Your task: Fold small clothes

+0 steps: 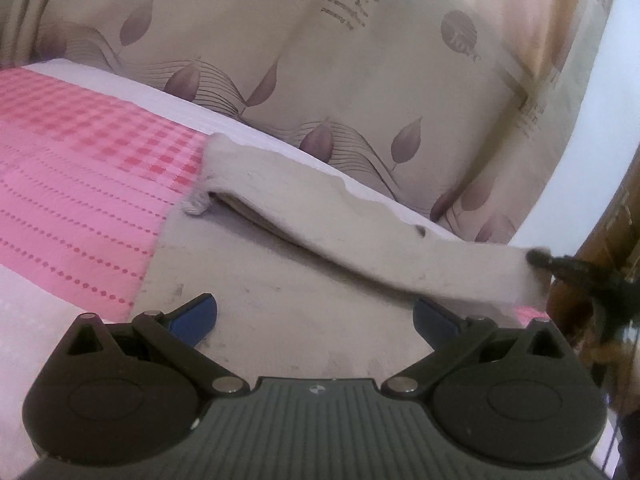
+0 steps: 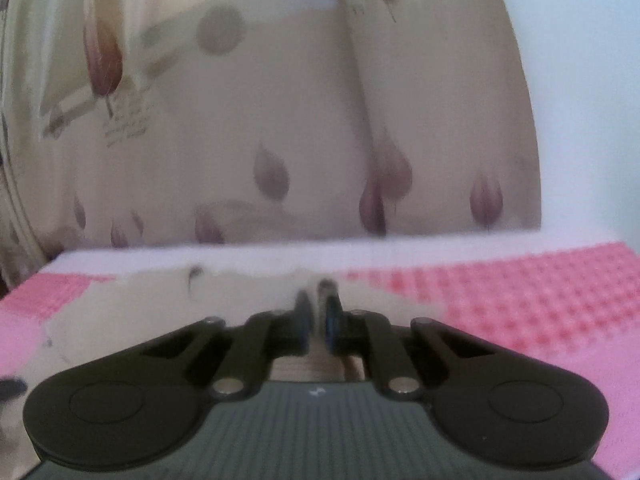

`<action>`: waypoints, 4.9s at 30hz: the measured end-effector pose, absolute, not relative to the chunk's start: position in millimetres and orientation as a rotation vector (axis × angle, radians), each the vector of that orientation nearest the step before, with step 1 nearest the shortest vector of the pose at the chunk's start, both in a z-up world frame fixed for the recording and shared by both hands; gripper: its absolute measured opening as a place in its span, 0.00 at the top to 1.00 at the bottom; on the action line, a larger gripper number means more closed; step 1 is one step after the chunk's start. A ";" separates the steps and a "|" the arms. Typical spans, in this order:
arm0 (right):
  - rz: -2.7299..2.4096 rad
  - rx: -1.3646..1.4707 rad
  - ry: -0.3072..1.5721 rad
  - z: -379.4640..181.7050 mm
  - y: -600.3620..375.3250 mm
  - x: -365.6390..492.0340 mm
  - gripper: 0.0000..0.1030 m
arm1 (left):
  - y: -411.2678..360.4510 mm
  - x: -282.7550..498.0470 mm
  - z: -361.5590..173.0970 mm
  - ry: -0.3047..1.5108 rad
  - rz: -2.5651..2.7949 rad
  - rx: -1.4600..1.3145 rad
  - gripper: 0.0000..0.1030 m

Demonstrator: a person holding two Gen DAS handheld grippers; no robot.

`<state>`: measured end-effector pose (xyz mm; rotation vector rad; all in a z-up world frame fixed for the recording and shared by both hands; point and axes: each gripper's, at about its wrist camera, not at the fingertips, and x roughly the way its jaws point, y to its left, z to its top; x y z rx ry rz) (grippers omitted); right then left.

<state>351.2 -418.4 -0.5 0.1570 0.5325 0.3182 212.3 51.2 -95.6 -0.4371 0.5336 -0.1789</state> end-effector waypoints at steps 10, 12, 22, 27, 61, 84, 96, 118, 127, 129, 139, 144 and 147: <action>0.211 0.241 0.701 -66.7 -440.1 405.7 0.80 | 49.5 212.8 -94.7 0.538 -0.169 -0.429 0.00; 0.184 0.329 0.691 -64.6 -452.6 397.3 0.79 | 49.1 213.2 -94.7 0.540 -0.168 -0.429 0.00; 0.427 0.464 0.700 -26.3 -470.8 233.5 0.09 | 63.8 193.4 -69.4 0.557 -0.228 -0.428 0.01; 0.414 0.447 0.756 -25.6 -496.9 142.9 0.09 | 80.6 152.3 -42.0 0.596 -0.259 -0.363 0.00; 0.463 0.537 0.872 -58.4 -486.7 91.7 0.74 | 82.3 77.4 -73.3 0.791 -0.400 -0.384 0.16; 0.602 1.011 0.617 -14.6 -507.2 127.1 0.90 | 78.0 86.1 8.4 0.429 -0.383 -0.556 0.93; 0.515 1.004 0.514 17.7 -508.7 254.5 0.90 | 73.3 211.7 55.0 0.322 -0.262 -0.592 0.93; 0.305 0.956 0.611 -78.4 -516.2 383.8 0.87 | 71.3 341.1 -11.6 0.349 -0.012 -0.509 0.03; 0.564 0.365 0.815 -44.5 -406.0 389.4 0.87 | 42.5 303.4 -15.0 0.428 -0.101 -0.311 0.01; 0.546 0.283 0.852 -48.1 -387.9 410.3 0.87 | 34.7 298.3 -20.6 0.456 -0.103 -0.267 0.01; 0.395 0.657 0.647 -50.1 -448.7 397.7 0.85 | 62.8 295.0 -32.9 0.512 -0.095 -0.299 0.02; 0.288 0.392 0.594 -48.4 -457.2 309.0 0.68 | 66.0 294.8 -49.2 0.605 -0.149 -0.289 0.31; 0.228 0.368 0.594 -52.0 -470.9 277.7 0.25 | 66.1 295.1 -60.9 0.661 -0.171 -0.306 0.36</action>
